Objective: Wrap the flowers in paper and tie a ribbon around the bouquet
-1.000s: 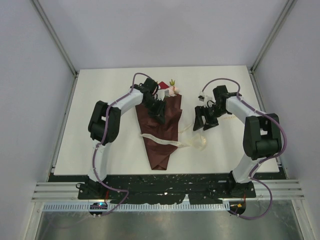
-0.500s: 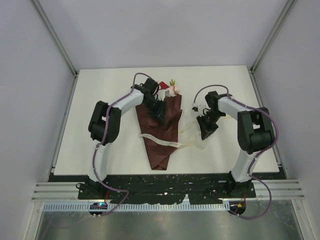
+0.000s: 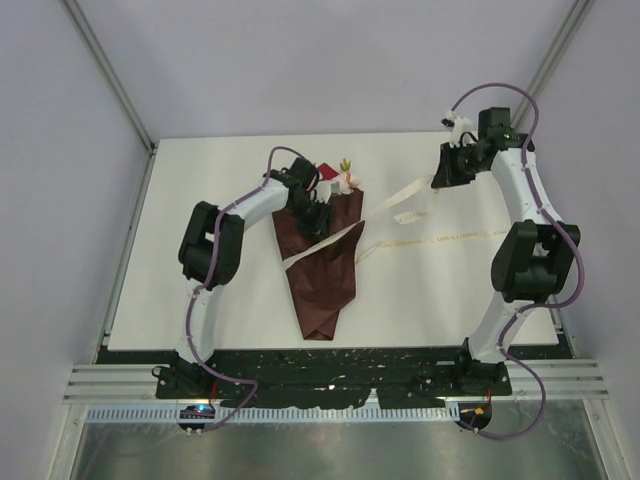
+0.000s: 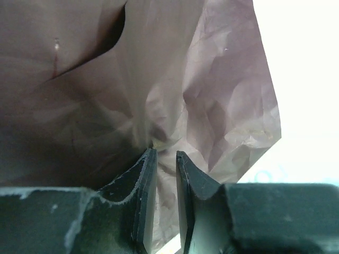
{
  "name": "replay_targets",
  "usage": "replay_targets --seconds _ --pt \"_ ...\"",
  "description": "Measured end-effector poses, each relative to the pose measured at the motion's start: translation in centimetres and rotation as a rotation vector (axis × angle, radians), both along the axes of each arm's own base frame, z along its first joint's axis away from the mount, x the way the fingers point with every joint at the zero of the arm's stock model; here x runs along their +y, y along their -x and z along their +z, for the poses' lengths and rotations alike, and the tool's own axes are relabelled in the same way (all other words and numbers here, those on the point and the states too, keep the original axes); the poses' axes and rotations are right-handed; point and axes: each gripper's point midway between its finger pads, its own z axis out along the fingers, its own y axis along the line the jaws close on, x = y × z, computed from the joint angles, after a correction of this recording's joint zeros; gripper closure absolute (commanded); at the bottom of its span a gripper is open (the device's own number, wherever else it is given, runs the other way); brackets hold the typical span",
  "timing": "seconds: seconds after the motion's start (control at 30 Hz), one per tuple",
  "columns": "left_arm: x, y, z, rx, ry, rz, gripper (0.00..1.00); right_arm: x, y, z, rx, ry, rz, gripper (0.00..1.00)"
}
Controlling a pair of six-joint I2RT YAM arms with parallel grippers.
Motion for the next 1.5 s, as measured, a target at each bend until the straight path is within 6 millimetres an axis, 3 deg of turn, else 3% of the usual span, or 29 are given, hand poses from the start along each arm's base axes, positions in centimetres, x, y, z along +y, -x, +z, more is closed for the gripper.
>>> replay_targets --seconds 0.1,0.2,0.33,0.4,0.43,0.63,0.8,0.93,1.03,1.1,1.3,1.4,1.5 --pt "0.0 -0.1 -0.1 -0.002 -0.005 -0.002 0.76 -1.1 -1.8 -0.8 0.000 0.025 -0.017 0.94" --pt "0.0 -0.4 -0.2 -0.009 -0.007 -0.008 0.76 -2.0 -2.3 -4.0 0.072 0.064 -0.019 0.92" --pt "0.0 -0.5 -0.2 -0.012 -0.009 -0.015 0.76 -3.5 -1.4 -8.9 0.191 0.137 -0.017 0.75" --pt "-0.1 -0.5 -0.2 -0.012 -0.009 -0.015 0.76 -4.1 -1.0 -10.2 0.220 0.163 -0.022 0.71" --pt "-0.1 -0.5 -0.2 -0.013 -0.008 -0.015 0.76 -4.5 -0.9 -10.7 0.226 0.180 -0.027 0.63" --pt "-0.2 -0.6 -0.1 -0.013 -0.008 -0.015 0.76 -8.2 -2.5 -10.9 0.161 0.295 -0.087 0.36" --pt "-0.2 -0.6 -0.3 -0.010 -0.009 -0.015 0.76 -13.0 -3.0 -10.5 0.126 0.391 -0.142 0.39" --pt "-0.2 -0.6 -0.3 -0.010 -0.009 -0.015 0.76 -15.8 -1.3 -9.9 0.141 0.369 -0.152 0.40" --pt "-0.2 -0.6 -0.3 -0.010 -0.008 -0.015 0.76 -15.5 1.3 -9.5 0.179 0.287 -0.130 0.39" --pt "-0.2 -0.6 -0.3 -0.010 -0.008 -0.015 0.76 -13.8 2.9 -9.9 0.214 0.239 -0.092 0.37" --pt "-0.2 -0.6 -0.3 -0.010 -0.008 -0.015 0.76 -7.9 7.3 -14.0 0.353 0.197 0.055 0.36" --pt "-0.2 -0.6 -0.3 -0.011 -0.008 -0.015 0.76 -7.1 8.7 -15.6 0.394 0.234 0.085 0.37" --pt "-0.2 -0.6 -0.3 -0.011 -0.008 -0.015 0.76 -7.9 7.8 -15.8 0.360 0.297 0.075 0.68"
